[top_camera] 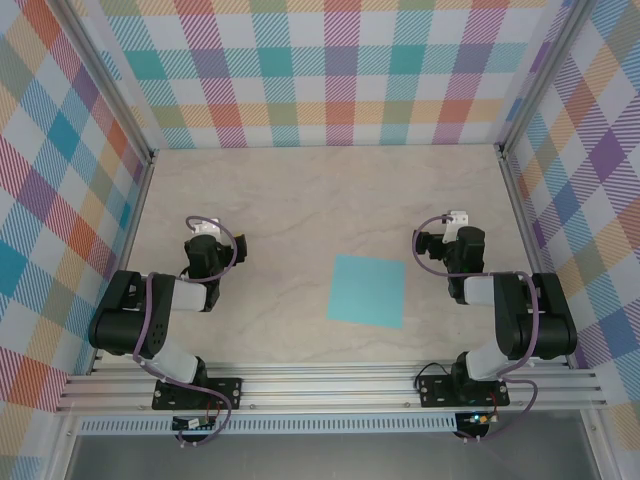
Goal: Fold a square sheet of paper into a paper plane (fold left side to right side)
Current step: Move the square sheet of paper to the center of the table.
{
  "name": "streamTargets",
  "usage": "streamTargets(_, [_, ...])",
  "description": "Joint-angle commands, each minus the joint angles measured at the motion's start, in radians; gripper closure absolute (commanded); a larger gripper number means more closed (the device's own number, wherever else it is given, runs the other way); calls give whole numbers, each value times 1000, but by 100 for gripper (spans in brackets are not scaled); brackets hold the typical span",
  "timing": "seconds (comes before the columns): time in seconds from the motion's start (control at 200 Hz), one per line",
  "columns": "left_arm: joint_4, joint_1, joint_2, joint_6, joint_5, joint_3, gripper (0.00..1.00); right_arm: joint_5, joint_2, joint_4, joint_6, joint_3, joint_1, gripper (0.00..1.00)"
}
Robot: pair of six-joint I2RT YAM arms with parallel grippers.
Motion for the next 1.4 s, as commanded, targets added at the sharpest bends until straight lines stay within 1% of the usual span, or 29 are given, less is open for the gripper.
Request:
streamTargets(0.0, [14, 13, -3, -4, 16, 14, 0, -21, 3, 34, -11, 3, -5, 0])
streamTargets(0.56, [19, 13, -6, -4, 15, 11, 0, -24, 3, 33, -10, 5, -5, 0])
streamTargets(0.665, [-32, 13, -30, -7, 11, 28, 0, -14, -2, 12, -5, 14, -5, 0])
streamTargets(0.705, [-58, 12, -55, -5, 13, 34, 0, 5, -23, -36, 5, 31, -6, 0])
streamTargets(0.74, [-102, 13, -92, -3, 14, 41, 0, 23, -58, -116, 12, 58, -5, 0])
streamTargets(0.78, [-166, 13, -146, 0, 18, 51, 0, 39, -108, -241, 25, 94, -5, 0])
streamTargets(0.83, [-263, 8, -225, -5, 26, 71, 0, 37, -178, -329, 43, 116, -5, 0])
streamTargets(0.89, [-378, 7, -309, -87, 46, 109, 0, 45, -265, -441, 114, 140, -5, 0])
streamTargets(0.985, [-529, -10, -371, -227, 187, 186, 0, 45, -369, -700, 263, 230, -5, 0])
streamTargets(1.025, [-600, -31, -375, -267, 252, 229, 0, 24, -394, -791, 314, 270, -5, 0])
streamTargets(1.095, [-705, -103, -364, -299, 328, 308, 0, -18, -417, -946, 380, 327, -5, 0])
streamTargets(1.17, [-775, -218, -341, -300, 392, 364, 0, -43, -427, -1061, 402, 372, -5, 0])
streamTargets(1.285, [-838, -424, -253, -283, 461, 443, 0, -39, -433, -1161, 427, 402, -7, 0])
streamTargets(1.395, [-832, -565, -118, -309, 546, 509, 0, -9, -441, -1208, 432, 417, -5, 0])
